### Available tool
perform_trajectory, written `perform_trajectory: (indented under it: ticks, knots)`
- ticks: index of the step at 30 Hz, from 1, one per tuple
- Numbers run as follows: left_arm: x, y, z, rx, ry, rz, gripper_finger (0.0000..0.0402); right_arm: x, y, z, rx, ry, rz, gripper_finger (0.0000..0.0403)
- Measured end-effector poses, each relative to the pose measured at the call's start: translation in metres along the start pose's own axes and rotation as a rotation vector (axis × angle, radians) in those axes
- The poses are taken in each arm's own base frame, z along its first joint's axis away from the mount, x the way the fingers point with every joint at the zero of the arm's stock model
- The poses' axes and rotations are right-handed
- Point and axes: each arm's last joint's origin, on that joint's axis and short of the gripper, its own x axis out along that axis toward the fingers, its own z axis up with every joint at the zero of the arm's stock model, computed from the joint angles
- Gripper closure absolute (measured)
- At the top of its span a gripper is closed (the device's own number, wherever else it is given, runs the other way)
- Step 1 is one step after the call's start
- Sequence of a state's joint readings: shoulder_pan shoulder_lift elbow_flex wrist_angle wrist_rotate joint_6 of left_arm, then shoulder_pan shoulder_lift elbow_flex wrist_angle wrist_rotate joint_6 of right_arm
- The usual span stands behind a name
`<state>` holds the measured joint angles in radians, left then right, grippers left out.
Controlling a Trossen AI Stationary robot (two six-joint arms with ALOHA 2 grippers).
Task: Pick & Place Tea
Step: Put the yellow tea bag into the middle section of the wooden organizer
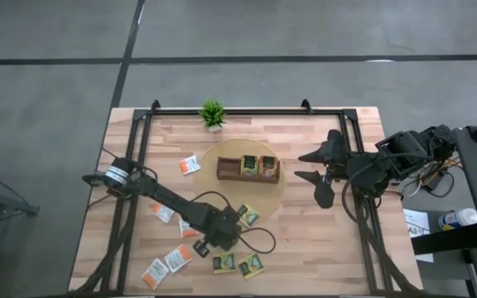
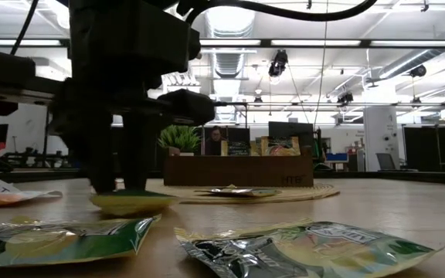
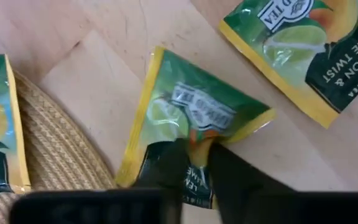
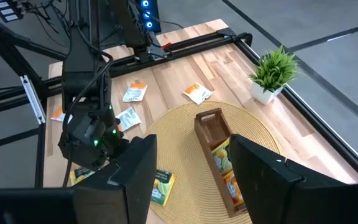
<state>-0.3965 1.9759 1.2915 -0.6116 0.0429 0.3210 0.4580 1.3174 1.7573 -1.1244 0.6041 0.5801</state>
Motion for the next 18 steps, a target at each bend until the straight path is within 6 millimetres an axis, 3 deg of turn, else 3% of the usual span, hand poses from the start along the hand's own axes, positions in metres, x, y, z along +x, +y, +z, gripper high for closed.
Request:
perform_trajectory:
  ticks: [3,11,18]
  knots:
    - [-0.002,0.000,0.001,-0.015,-0.001,-0.002,0.0391,0.000,0.000,0.000,-0.001,0.000,0.000,0.0204]
    - [-0.018,0.006,0.014,-0.050,0.037,0.034,0.0401,0.000,0.000,0.000,-0.003,0.000,0.000,0.0204]
    - [-0.050,0.016,0.030,-0.083,0.063,0.095,0.0401,0.000,0.000,0.000,-0.004,0.002,0.001,0.0204]
